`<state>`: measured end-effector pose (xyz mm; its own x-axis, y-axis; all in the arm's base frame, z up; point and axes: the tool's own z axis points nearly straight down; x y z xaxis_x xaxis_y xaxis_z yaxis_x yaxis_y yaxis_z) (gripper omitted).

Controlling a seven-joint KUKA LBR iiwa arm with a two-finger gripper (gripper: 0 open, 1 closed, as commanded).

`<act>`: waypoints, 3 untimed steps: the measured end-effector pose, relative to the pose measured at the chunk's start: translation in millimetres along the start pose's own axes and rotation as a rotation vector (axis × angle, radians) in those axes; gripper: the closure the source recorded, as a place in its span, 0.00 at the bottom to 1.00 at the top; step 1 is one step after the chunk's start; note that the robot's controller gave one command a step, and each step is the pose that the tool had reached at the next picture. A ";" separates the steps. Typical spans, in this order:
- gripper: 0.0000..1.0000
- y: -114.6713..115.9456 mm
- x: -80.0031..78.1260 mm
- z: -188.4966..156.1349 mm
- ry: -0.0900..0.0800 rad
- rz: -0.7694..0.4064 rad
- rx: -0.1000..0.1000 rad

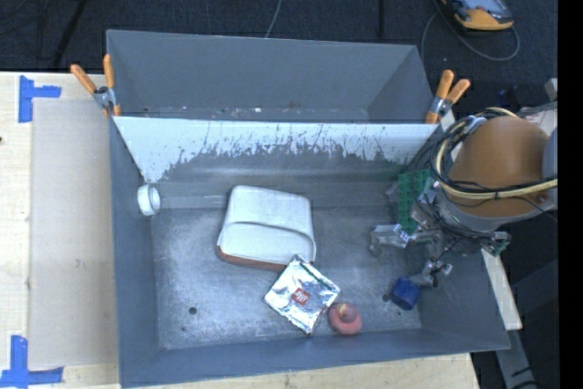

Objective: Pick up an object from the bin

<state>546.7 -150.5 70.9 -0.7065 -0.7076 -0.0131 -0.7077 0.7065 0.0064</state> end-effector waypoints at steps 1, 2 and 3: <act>0.00 -15.5 -32.9 -17.9 0.009 -0.121 0.005; 0.00 40.4 34.6 -2.8 0.000 -0.246 0.011; 1.00 41.2 31.0 -3.6 -0.005 -0.249 0.009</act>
Offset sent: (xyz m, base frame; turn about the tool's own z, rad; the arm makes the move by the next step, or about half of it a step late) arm 0.0330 0.0102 0.0181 -0.1242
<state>495.6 -143.3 74.4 -0.5104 -0.8598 -0.0179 -0.8598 0.5105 -0.0062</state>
